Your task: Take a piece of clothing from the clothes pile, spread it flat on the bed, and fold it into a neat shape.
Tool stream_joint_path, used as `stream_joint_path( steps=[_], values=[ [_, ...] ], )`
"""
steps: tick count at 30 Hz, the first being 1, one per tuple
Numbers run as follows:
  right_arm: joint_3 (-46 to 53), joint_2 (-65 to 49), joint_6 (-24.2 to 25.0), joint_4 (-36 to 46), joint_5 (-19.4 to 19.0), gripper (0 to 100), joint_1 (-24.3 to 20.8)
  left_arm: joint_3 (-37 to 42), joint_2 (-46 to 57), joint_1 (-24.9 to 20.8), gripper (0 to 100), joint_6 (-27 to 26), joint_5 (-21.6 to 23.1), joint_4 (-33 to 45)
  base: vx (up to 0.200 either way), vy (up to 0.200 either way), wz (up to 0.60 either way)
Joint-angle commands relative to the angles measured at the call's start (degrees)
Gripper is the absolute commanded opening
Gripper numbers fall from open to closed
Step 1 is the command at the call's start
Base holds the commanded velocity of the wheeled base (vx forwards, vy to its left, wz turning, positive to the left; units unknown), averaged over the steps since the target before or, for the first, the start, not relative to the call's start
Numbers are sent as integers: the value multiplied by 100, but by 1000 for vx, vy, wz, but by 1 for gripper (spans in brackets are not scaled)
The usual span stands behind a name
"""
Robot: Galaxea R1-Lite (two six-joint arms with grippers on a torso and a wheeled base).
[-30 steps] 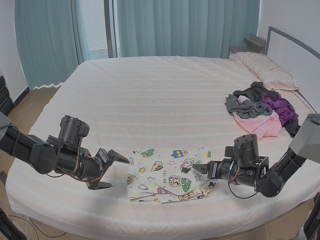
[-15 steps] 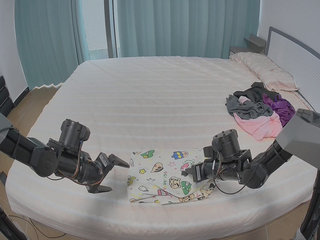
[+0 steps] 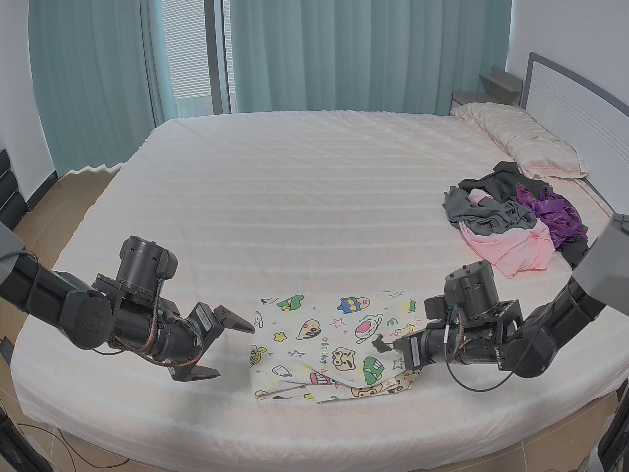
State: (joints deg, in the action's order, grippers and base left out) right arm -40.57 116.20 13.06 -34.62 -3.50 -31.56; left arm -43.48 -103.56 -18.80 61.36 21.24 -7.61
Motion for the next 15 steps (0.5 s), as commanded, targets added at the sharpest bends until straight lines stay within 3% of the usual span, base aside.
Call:
stream_joint_path(
  steps=[1,11,12,15],
  values=[
    [814,-686,13,-45,7,0,203,33,-6,-10,100,-36,-5,5,0,0,0],
    [1526,-537,48,-115,33,0,414,68,2,-71,100,-36,-5,5,0,0,0],
    [1535,-528,57,-133,33,100,414,68,2,-71,100,-36,-5,5,0,0,0],
    [1728,-467,48,-352,86,100,519,77,-6,-71,100,-36,-5,5,0,0,0]
  ],
)
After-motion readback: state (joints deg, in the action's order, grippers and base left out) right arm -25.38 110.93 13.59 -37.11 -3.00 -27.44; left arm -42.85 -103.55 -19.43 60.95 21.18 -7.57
